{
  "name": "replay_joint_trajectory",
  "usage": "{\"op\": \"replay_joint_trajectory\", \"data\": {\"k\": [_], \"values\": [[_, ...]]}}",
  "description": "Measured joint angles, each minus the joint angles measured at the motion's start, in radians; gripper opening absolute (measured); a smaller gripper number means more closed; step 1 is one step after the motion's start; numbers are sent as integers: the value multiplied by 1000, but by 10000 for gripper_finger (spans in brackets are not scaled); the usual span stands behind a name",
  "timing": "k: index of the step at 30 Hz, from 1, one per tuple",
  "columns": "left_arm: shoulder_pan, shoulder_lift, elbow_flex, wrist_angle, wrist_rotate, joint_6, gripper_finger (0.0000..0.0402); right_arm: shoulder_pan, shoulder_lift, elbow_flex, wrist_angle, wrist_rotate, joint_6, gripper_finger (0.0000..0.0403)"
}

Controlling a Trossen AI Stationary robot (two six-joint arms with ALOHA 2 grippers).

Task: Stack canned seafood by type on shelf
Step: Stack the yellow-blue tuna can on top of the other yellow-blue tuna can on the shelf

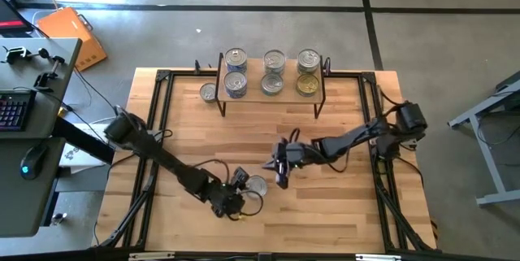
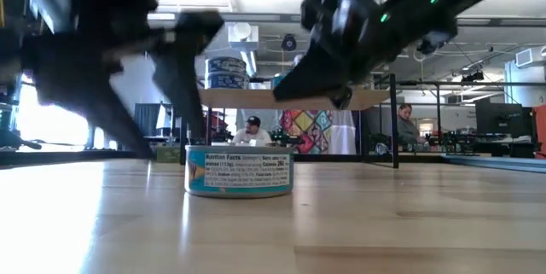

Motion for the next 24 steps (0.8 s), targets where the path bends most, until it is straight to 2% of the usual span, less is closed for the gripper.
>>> {"op": "replay_joint_trajectory", "data": {"k": [6, 10, 15, 20, 24], "values": [[33, 81, 4, 74, -12, 36, 178, 131, -122, 0, -122, 156, 2, 0], [61, 87, 5, 114, 40, 81, 148, 219, -208, 0, -228, 288, 12, 0], [107, 88, 4, 133, 116, 144, 99, 337, -297, 0, -347, 431, 107, 0], [154, 85, 4, 92, 135, 132, 44, 446, -336, 0, -423, 577, 196, 0], [180, 77, 4, 61, 122, 95, 7, 487, -336, 0, -447, 664, 244, 0]]}}
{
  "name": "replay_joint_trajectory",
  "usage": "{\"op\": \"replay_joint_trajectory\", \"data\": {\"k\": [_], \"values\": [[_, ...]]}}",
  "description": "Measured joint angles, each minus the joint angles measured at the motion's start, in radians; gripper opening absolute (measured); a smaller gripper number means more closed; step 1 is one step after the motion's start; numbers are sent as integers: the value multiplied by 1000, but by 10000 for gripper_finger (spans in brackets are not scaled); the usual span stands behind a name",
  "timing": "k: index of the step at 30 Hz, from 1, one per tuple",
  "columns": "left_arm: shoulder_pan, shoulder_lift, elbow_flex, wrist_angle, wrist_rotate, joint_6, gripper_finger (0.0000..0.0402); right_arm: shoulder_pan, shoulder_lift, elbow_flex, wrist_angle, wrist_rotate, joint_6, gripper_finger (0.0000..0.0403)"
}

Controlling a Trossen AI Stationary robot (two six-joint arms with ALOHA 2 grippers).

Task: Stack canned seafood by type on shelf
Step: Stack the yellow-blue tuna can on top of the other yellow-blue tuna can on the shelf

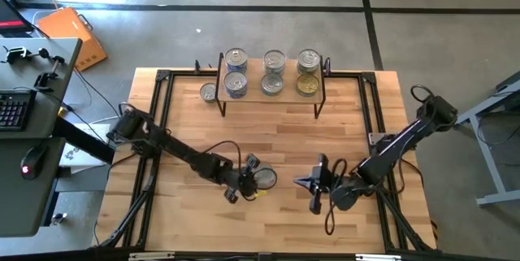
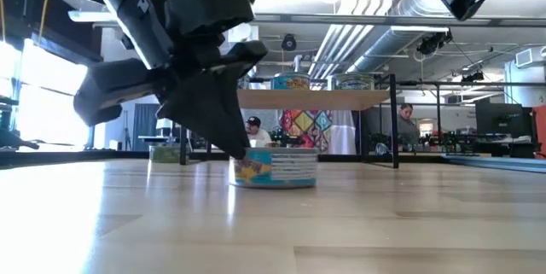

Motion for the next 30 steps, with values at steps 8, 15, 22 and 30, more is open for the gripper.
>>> {"op": "replay_joint_trajectory", "data": {"k": [8, 15, 22, 30], "values": [[5, -70, -8, -101, -73, -31, 1, 11, 0, 0, -38, 49, 25, 0], [5, -138, -10, -117, -95, -49, 0, 10, 6, 0, -62, 56, 21, 0], [3, -144, -8, -94, -103, -79, 0, 10, 8, 0, -104, 104, 24, 0], [7, -139, -6, -22, -198, -57, 0, 10, 8, 0, -112, 107, 24, 0]]}}
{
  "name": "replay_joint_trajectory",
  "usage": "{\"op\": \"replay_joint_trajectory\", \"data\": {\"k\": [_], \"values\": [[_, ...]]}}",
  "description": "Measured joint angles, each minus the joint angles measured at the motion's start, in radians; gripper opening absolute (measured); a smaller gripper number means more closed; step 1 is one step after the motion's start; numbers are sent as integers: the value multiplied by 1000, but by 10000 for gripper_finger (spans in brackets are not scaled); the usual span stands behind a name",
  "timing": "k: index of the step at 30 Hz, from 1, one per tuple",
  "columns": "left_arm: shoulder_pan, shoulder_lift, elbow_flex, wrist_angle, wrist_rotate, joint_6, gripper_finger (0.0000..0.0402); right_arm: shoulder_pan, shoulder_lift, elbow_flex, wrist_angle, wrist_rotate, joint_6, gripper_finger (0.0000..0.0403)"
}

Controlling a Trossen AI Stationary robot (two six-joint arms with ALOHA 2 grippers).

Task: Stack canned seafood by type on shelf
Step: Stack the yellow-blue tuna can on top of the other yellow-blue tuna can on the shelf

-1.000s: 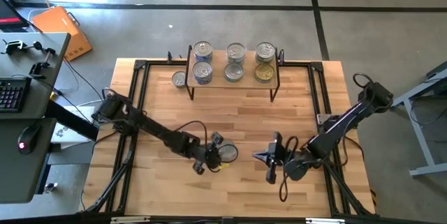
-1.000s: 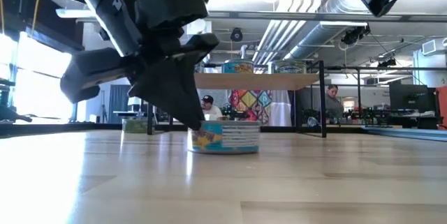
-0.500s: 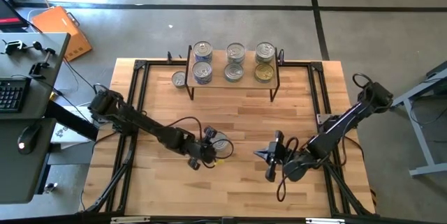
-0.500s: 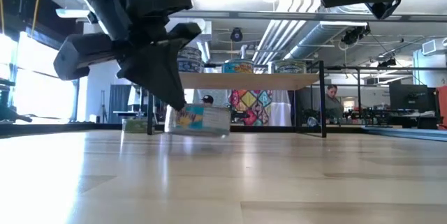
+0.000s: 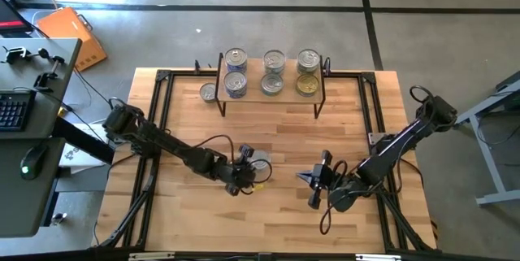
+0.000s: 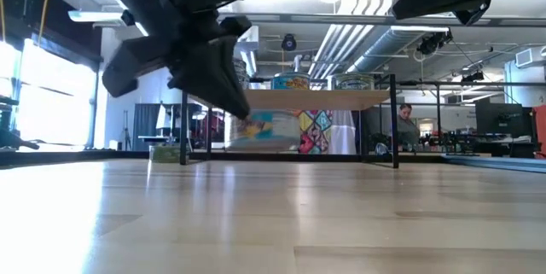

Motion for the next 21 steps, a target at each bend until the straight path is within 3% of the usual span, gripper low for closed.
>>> {"op": "replay_joint_trajectory", "data": {"k": [9, 21], "values": [[-19, 0, 6, 48, -100, 45, 0, 0, 0, 0, 0, 0, 0, 0], [14, -3, 168, -14, -207, 165, 0, 0, 0, 0, 1, 20, 0, 0]]}}
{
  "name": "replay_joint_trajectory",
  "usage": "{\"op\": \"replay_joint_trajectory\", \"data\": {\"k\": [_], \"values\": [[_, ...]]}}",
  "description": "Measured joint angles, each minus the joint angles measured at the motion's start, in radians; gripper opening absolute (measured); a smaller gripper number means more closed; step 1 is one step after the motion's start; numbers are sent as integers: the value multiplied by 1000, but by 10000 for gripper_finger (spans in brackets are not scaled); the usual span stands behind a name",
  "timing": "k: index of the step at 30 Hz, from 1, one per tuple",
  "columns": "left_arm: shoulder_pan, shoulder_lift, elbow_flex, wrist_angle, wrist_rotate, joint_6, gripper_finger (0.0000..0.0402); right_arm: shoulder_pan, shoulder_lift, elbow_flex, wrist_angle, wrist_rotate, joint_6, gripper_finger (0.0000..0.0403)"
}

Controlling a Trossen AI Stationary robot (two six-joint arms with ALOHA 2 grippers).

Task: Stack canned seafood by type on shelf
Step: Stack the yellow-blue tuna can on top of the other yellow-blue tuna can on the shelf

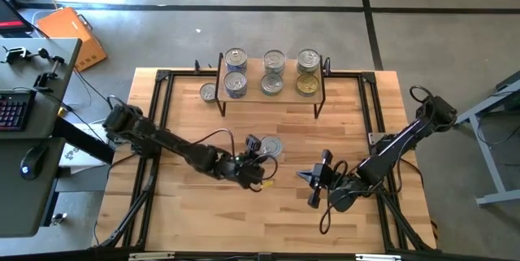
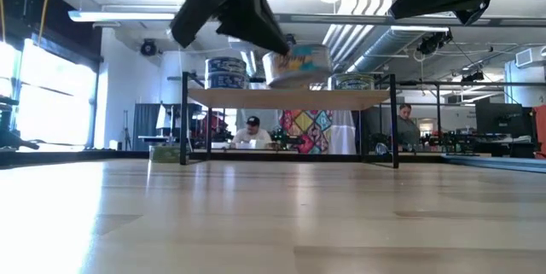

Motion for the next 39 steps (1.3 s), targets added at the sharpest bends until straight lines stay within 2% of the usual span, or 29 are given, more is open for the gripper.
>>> {"op": "replay_joint_trajectory", "data": {"k": [6, 17, 33, 39], "values": [[45, 0, 73, -82, -8, 37, 0, 0, 0, 0, 0, 0, 0, 0], [142, 0, 128, -89, -37, 148, 0, 0, 0, 0, 0, 0, 0, 0], [294, 0, 140, -61, -137, 308, 0, 0, 0, 0, -1, -1, 0, 0], [347, 0, 140, -31, -137, 358, 0, 0, 0, 0, -1, -1, 0, 0]]}}
